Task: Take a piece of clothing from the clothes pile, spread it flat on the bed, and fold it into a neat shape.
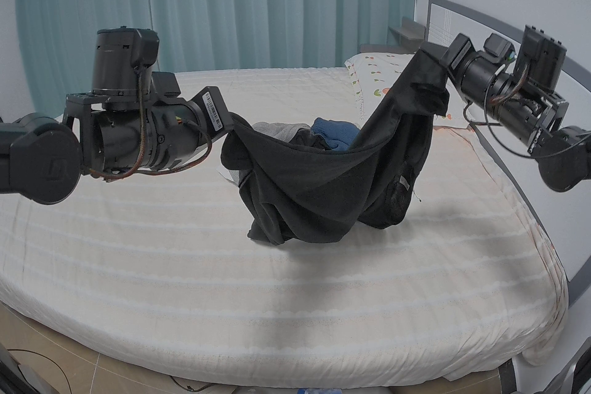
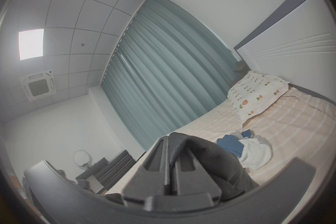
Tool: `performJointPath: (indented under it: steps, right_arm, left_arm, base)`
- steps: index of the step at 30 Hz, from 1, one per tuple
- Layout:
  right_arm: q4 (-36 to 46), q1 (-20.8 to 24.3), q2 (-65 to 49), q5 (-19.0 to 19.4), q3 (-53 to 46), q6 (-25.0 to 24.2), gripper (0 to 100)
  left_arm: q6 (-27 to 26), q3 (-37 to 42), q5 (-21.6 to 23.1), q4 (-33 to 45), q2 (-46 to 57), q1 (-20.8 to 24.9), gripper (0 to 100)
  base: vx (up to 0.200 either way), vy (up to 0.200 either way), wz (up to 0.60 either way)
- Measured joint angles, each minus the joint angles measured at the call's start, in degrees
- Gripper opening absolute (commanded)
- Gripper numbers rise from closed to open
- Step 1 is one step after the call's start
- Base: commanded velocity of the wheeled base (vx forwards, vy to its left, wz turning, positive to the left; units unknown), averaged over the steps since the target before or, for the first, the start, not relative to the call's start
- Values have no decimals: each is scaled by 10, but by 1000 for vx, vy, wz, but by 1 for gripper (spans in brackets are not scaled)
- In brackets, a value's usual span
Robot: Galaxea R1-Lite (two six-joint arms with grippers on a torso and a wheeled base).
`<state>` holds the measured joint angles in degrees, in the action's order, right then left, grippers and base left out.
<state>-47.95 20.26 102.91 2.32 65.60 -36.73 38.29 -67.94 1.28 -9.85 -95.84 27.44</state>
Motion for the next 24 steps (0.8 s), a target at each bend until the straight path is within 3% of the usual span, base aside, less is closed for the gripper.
performJointPath:
  steps: [10,16,24]
  right_arm:
    - [-99,-3,47,-30,-206,9,0]
    - [-116,-5,44,-35,-263,5,0]
    - [-120,-5,32,-33,-299,2,0]
  left_arm:
    - [75,147,10,-76,31,4,0]
    - [103,241,22,-166,43,11,0]
    - [108,293,46,-180,49,20,0]
  base:
    - [0,0,0]
    - [0,0,0]
    - [-25,0,0]
